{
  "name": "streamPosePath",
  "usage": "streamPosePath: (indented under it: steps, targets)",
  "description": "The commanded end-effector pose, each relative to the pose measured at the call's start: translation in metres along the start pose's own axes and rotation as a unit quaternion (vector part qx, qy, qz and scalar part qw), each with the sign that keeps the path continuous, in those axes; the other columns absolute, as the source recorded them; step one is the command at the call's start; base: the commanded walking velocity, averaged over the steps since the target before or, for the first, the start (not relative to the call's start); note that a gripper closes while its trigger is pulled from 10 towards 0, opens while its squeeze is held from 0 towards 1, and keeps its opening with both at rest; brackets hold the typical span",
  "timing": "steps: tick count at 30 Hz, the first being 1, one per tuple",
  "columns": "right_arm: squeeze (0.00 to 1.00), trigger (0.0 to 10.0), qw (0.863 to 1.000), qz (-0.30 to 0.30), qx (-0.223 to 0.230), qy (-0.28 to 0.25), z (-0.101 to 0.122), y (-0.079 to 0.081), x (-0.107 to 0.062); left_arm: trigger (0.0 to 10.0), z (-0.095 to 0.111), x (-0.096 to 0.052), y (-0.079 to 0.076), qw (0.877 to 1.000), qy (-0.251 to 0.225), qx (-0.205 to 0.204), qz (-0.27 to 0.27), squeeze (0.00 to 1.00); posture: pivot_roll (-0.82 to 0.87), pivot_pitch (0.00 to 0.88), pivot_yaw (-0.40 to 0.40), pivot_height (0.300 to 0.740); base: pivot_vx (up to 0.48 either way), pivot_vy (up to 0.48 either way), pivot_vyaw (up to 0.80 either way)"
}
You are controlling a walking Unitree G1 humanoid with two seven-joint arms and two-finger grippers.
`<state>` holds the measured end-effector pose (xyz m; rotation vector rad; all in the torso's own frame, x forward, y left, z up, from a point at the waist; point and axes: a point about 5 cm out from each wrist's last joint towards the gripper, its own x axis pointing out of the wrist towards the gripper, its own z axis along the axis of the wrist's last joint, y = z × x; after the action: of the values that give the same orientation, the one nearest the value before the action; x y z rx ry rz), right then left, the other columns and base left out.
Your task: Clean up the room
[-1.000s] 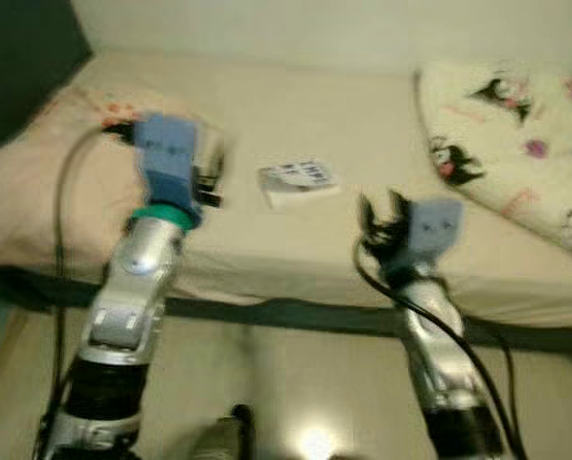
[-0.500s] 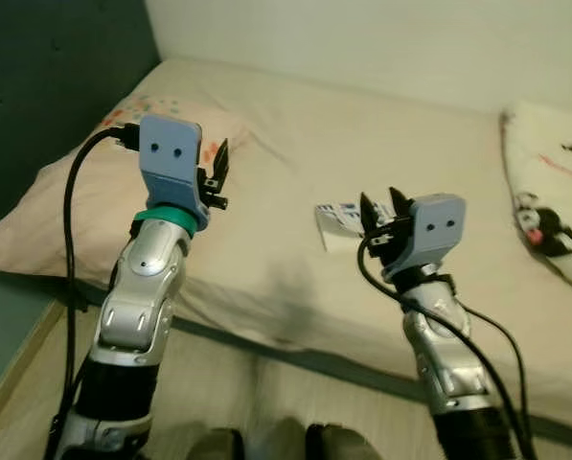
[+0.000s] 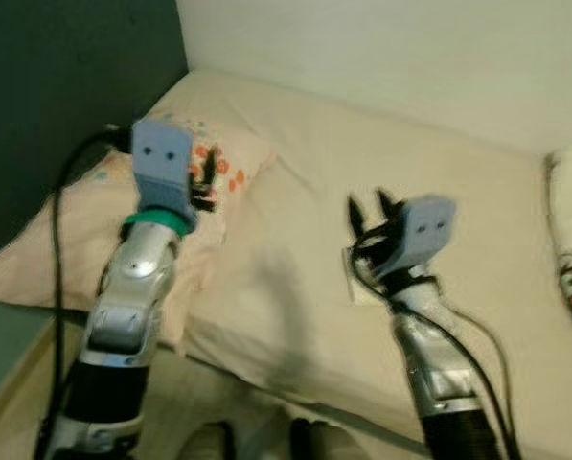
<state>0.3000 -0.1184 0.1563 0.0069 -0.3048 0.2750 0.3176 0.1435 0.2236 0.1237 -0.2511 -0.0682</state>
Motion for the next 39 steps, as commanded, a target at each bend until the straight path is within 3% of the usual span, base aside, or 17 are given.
streamPosePath:
  steps: [1, 11, 15, 39]
  targets:
    - [0.00, 10.0, 1.000, -0.012, 0.006, 0.013, -0.006, -0.007, -0.006, 10.0, -0.004, -0.002, -0.005, 1.000, 0.009, -0.002, -0.013, 0.00, -0.06, 0.086, 0.027, 0.738, 0.000, 0.000, 0.00]
    - [0.00, 10.0, 1.000, -0.014, 0.015, 0.018, -0.007, -0.007, -0.007, 10.0, -0.005, -0.003, -0.008, 1.000, 0.010, -0.007, -0.022, 0.00, -0.06, 0.085, 0.032, 0.738, 0.000, 0.000, 0.00]
    - [0.00, 10.0, 0.999, -0.035, 0.017, 0.021, -0.010, -0.009, -0.009, 10.0, -0.016, -0.008, -0.010, 0.999, 0.029, -0.007, -0.028, 0.00, -0.07, 0.088, 0.035, 0.738, 0.000, 0.000, 0.00]
    - [0.00, 10.0, 0.998, -0.050, 0.013, 0.019, -0.009, -0.013, -0.011, 10.0, -0.030, -0.012, -0.021, 0.998, 0.050, -0.005, -0.045, 0.00, -0.07, 0.100, 0.041, 0.653, 0.000, 0.000, 0.00]
